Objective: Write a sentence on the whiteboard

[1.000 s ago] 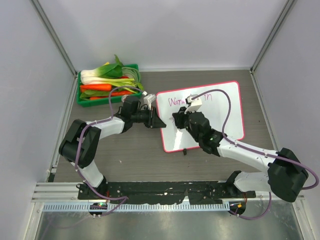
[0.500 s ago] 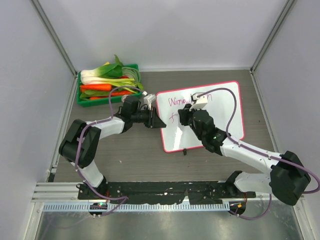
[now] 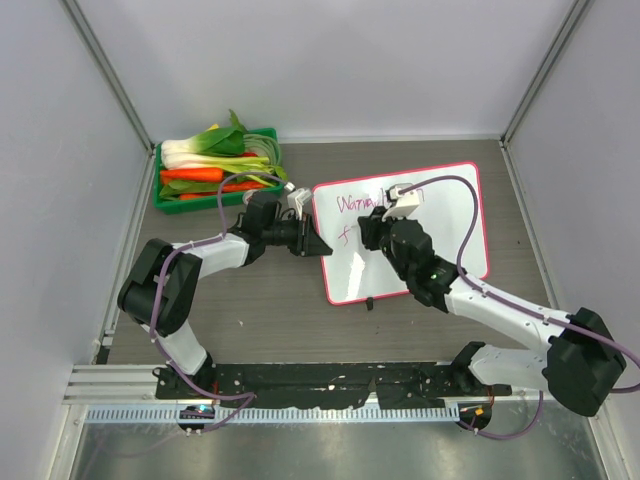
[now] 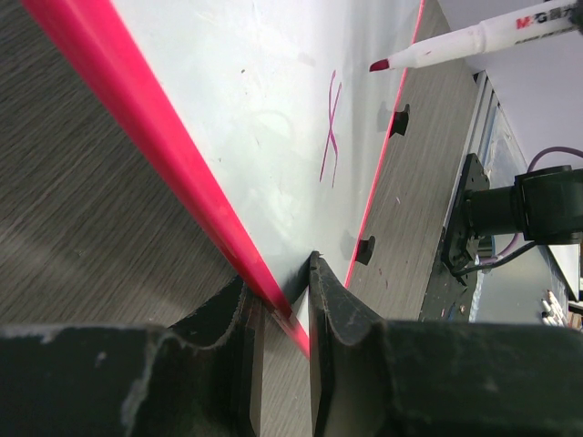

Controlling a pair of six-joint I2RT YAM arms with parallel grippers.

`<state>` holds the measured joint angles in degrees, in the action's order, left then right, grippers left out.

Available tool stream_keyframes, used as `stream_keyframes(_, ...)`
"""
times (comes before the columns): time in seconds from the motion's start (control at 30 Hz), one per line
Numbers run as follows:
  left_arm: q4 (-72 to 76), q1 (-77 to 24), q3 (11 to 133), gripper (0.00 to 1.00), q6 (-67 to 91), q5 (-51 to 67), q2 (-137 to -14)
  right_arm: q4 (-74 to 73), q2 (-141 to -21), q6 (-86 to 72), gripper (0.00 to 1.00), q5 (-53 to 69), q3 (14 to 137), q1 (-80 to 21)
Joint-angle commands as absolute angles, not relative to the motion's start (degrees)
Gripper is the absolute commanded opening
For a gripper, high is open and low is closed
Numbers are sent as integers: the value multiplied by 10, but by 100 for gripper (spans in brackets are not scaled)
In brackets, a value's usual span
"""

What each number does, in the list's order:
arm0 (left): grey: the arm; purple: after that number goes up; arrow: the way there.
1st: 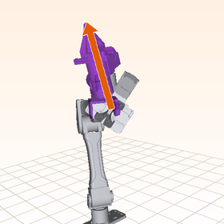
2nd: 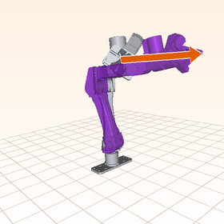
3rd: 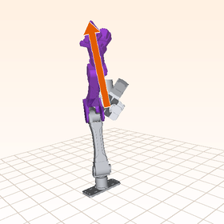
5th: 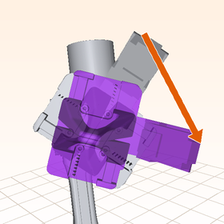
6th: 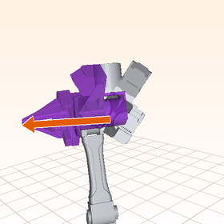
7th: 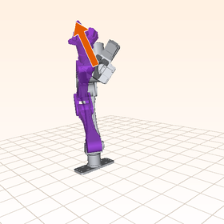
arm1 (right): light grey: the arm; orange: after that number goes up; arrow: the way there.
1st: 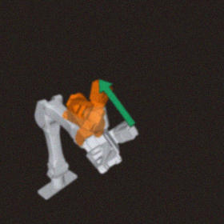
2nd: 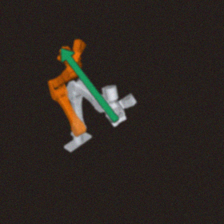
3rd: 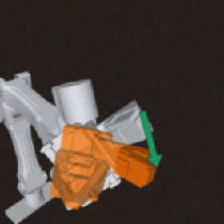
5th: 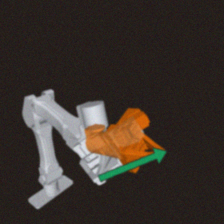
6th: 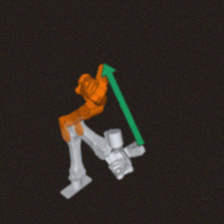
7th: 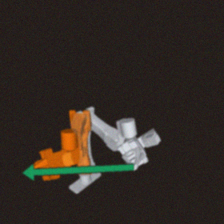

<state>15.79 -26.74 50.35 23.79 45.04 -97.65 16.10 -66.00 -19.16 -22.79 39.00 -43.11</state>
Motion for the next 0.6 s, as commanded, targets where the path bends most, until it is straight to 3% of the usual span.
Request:
stream_keyframes(0.0,104,-283,496,0,167,395,-999,188,-673,-191,2,-229,391,-430)
stream_keyframes(0.57,104,-283,497,0,166,394,-998,165,-672,-189,1,-261,374,-430)
